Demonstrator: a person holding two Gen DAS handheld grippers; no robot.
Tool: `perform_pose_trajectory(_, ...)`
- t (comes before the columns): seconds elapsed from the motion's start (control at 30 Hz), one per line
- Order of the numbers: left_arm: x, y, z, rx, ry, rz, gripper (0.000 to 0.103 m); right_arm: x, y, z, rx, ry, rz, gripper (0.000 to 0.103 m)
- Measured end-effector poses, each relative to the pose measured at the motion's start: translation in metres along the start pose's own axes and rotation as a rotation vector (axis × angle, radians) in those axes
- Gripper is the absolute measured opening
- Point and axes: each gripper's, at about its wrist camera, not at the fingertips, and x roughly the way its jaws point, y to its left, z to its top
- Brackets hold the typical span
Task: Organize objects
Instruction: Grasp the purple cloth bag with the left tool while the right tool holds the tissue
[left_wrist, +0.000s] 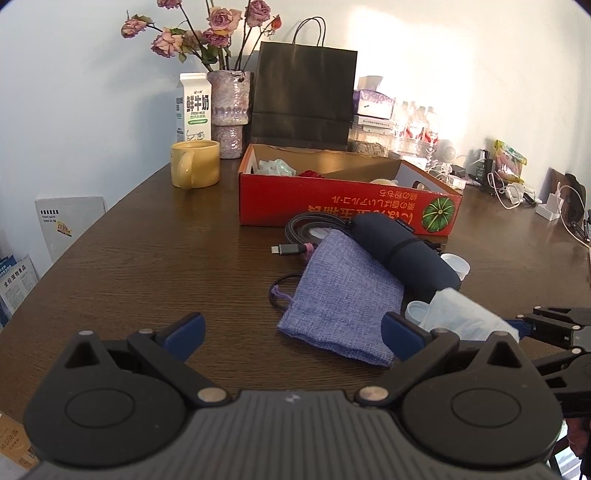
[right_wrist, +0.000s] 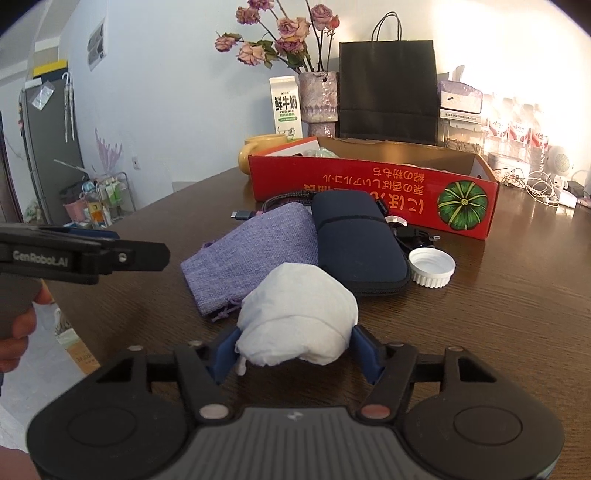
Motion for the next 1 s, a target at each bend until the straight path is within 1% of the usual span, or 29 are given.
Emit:
perform_pose_trajectory(0.07, 0.001, -0.004, 0.001, 0.008, 0.003, -0.002, 0.103, -0.005, -0.003, -0.001, 0.01, -0.015, 0.002, 0.063)
perform_pose_trajectory(0.27, 0.009, -0.015, 0.003, 0.037, 0.016, -0.009, 0.103, -0.02, -0.017, 0.001, 0.025, -0.065, -0.031, 0.063)
perform_pose_trajectory(0.43, 0.023, -0.027, 0.005, 0.096, 0.042, -0.006, 0.103, -0.027, -0.032, 0.005, 0.032, -0.093, -0.063, 0.063)
perform_pose_trajectory(0.73, 0.055, -0.048, 0.015, 0.259, 0.104, -0.024, 0.103, -0.022, -0.054, 0.014, 0.044, -0.114, -0.089, 0.063)
perform_pose_trajectory(0.83, 0.066, -0.052, 0.018, 0.288, 0.132, -0.041, 0.103, -0.019, -0.058, 0.017, 0.047, -0.119, -0.085, 0.063)
perform_pose_trajectory(1.0, 0.084, -0.054, 0.018, 0.315, 0.172, -0.044, 0.103, -0.013, -0.063, 0.019, 0.054, -0.119, -0.076, 0.063)
